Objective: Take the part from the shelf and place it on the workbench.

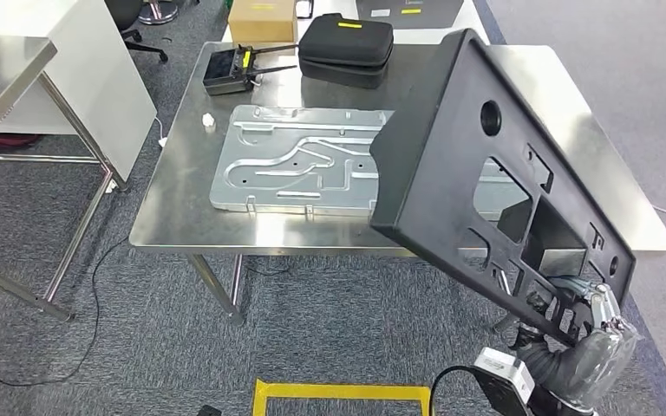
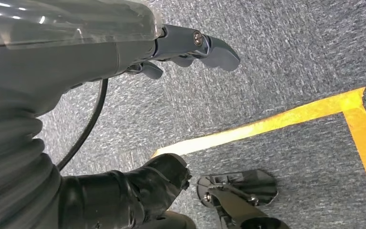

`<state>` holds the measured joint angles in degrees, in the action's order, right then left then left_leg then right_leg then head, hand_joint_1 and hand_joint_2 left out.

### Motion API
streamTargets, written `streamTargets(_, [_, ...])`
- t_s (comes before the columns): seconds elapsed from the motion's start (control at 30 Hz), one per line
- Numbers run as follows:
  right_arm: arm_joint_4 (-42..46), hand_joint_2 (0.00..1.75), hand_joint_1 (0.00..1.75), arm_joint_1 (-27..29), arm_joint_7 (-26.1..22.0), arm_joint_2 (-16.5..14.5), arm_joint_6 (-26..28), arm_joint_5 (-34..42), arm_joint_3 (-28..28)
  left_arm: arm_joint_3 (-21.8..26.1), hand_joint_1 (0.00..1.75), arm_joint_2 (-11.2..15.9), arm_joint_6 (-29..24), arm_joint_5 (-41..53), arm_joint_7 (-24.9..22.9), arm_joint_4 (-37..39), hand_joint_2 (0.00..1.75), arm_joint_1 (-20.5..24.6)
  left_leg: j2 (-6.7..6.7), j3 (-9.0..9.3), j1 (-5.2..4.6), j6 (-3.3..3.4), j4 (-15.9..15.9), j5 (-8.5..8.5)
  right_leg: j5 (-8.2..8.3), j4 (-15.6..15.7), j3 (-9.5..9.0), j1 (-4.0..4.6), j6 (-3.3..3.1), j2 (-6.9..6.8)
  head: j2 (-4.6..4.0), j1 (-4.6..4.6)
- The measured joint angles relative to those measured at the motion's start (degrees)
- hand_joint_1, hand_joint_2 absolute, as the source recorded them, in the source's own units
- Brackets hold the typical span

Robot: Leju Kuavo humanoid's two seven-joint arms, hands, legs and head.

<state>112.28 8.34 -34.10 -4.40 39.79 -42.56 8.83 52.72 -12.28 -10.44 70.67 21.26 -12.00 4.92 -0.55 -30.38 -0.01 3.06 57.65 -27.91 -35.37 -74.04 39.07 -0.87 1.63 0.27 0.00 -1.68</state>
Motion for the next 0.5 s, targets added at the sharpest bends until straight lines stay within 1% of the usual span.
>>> streamTargets(0.03, [0.0, 1.75, 1.75, -0.32, 0.09, 0.15, -0.01, -0.13, 0.15, -0.09, 0.0, -0.01, 0.04, 0.06, -0.1, 0.0, 1.75, -0.02, -0.04, 0.78, 0.0, -0.12, 0.0, -0.57, 2.16, 2.5, -0.19, 0.02, -0.12, 0.0, 0.0, 0.0])
streamTargets(0.07, [0.0, 1.75, 1.75, -0.69, 0.23, 0.31, -0.01, -0.27, 0.33, -0.18, 0.0, -0.03, 0.1, 0.11, -0.21, 0.0, 1.75, -0.04, -0.05, 1.41, 0.0, -0.28, -0.02, -1.18, 5.25, 6.1, -0.9, 0.07, -0.37, -0.01, 0.0, -0.02])
streamTargets(0.1, [-0.03, 1.75, 1.75, -1.07, 0.42, 0.49, -0.01, -0.43, 0.53, -0.25, 0.0, -0.08, 0.17, 0.16, -0.32, 0.02, 1.75, -0.01, -0.08, 2.11, -0.04, -0.53, 0.06, -1.78, 7.72, 9.46, -1.57, 0.26, -0.64, -0.03, 0.0, 0.02])
streamTargets(0.13, [-0.06, 1.75, 1.75, -1.47, 0.68, 0.66, -0.01, -0.59, 0.78, -0.33, 0.0, -0.14, 0.24, 0.22, -0.4, 0.03, 1.75, 0.09, -0.11, 2.49, -0.07, -0.84, 0.12, -2.31, 9.41, 12.01, -2.12, 0.45, -0.99, -0.03, 0.0, 0.04])
streamTargets(0.17, [-0.09, 1.75, 1.75, -1.79, 0.93, 0.8, -0.01, -0.75, 1.03, -0.39, 0.0, -0.17, 0.31, 0.27, -0.48, 0.05, 1.75, 0.22, -0.13, 2.59, -0.09, -1.15, 0.12, -2.7, 10.24, 13.26, -2.36, 0.62, -1.35, -0.02, 0.0, 0.07])
streamTargets(0.2, [-0.13, 1.75, 1.75, -2.12, 1.19, 0.91, -0.01, -0.87, 1.24, -0.45, 0.0, -0.21, 0.37, 0.31, -0.52, 0.07, 1.75, 0.34, -0.14, 2.83, -0.15, -1.5, 0.22, -2.85, 10.02, 13.61, -2.44, 0.77, -1.72, 0.0, 0.0, 0.1])
streamTargets(0.27, [-0.14, 1.75, 1.75, -2.82, 1.74, 1.07, -0.01, -1.14, 1.65, -0.54, 0.0, -0.2, 0.45, 0.42, -0.56, 0.07, 1.75, 0.53, -0.07, 2.91, -0.18, -2.04, 0.69, -2.91, 10.11, 14.26, -3.31, 0.55, -2.43, 0.09, 0.0, 0.1])
streamTargets(0.3, [-0.17, 1.75, 1.75, -3.25, 1.99, 1.16, -0.01, -1.28, 1.88, -0.56, 0.0, -0.2, 0.46, 0.52, -0.57, 0.07, 1.75, 0.6, 0.0, 2.45, -0.17, -2.29, 2.07, -2.94, 9.93, 14.66, -3.9, 0.4, -2.78, 0.08, 0.0, 0.12])
streamTargets(0.33, [-0.23, 1.75, 1.75, -3.7, 2.21, 1.25, -0.01, -1.46, 2.19, -0.58, 0.0, -0.2, 0.49, 0.62, -0.58, 0.07, 1.75, 0.69, 0.06, 1.19, -0.08, -2.54, 4.38, -3.33, 9.74, 14.98, -4.5, 0.25, -3.07, 0.04, 0.0, 0.14])
streamTargets(0.37, [-0.34, 1.75, 1.75, -4.13, 2.41, 1.32, -0.01, -1.65, 2.51, -0.6, 0.0, -0.21, 0.52, 0.72, -0.59, 0.07, 1.75, 0.75, 0.12, -0.81, 0.09, -2.83, 7.61, -4.15, 9.46, 15.19, -5.0, 0.19, -3.28, -0.03, 0.0, 0.16])
streamTargets(0.43, [-0.68, 1.75, 1.75, -4.78, 2.84, 1.54, -0.01, -1.94, 3.19, -0.62, 0.0, -0.22, 0.58, 0.81, -0.63, 0.07, 1.75, 0.81, 0.16, -5.58, 0.43, -3.45, 14.17, -6.8, 8.67, 15.27, -5.83, 0.15, -3.45, -0.1, 0.0, 0.19])
streamTargets(0.47, [-0.88, 1.75, 1.75, -4.98, 3.06, 1.67, -0.01, -2.02, 3.5, -0.62, 0.0, -0.22, 0.6, 0.84, -0.66, 0.07, 1.75, 0.77, 0.17, -7.35, 0.59, -3.7, 15.83, -7.66, 8.21, 15.27, -6.36, 0.14, -3.42, -0.07, 0.0, 0.19])
streamTargets(0.5, [-1.09, 1.75, 1.75, -5.16, 3.28, 1.83, -0.01, -2.07, 3.81, -0.62, 0.0, -0.22, 0.61, 0.86, -0.68, 0.07, 1.75, 0.7, 0.18, -8.28, 0.7, -3.84, 15.71, -7.43, 7.71, 15.27, -7.01, 0.11, -3.35, -0.02, 0.0, 0.18])
